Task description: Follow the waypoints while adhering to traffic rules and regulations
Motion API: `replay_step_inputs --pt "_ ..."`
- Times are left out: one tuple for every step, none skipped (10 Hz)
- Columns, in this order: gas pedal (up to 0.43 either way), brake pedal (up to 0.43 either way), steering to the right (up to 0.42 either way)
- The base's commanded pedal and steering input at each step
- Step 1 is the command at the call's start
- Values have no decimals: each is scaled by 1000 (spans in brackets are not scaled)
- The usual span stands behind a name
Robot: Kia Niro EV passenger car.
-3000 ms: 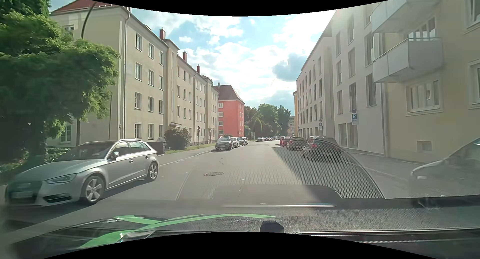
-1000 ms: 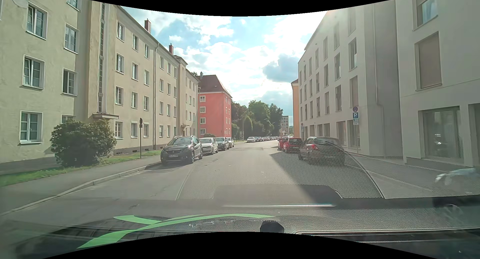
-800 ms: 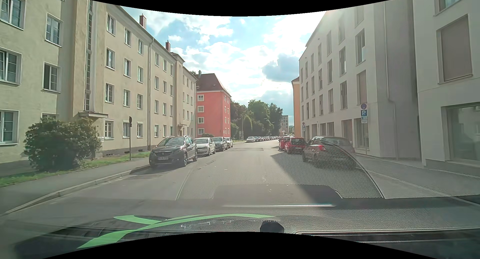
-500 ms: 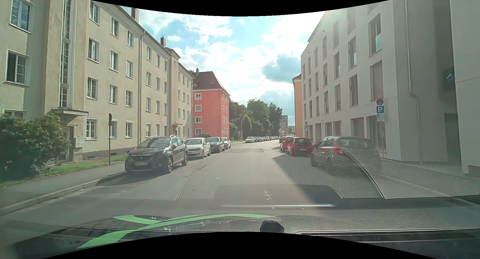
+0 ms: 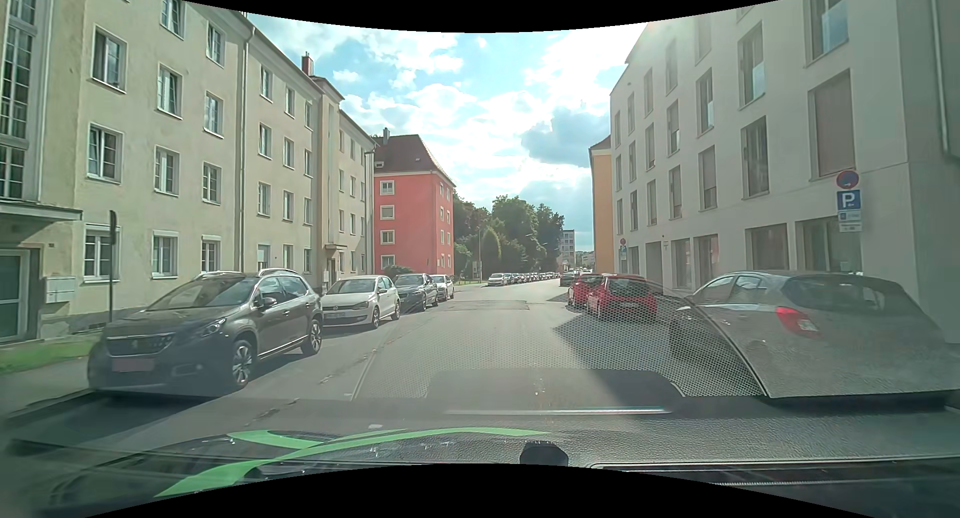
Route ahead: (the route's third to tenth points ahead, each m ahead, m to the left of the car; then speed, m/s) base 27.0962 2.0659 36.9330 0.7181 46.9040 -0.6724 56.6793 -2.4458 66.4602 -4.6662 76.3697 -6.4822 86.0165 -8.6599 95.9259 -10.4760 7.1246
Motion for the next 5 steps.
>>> replay_step_inputs --pt "150 0 4" --pt "150 0 4" --pt "150 0 4" --pt "150 0 4" --pt "138 0 4"
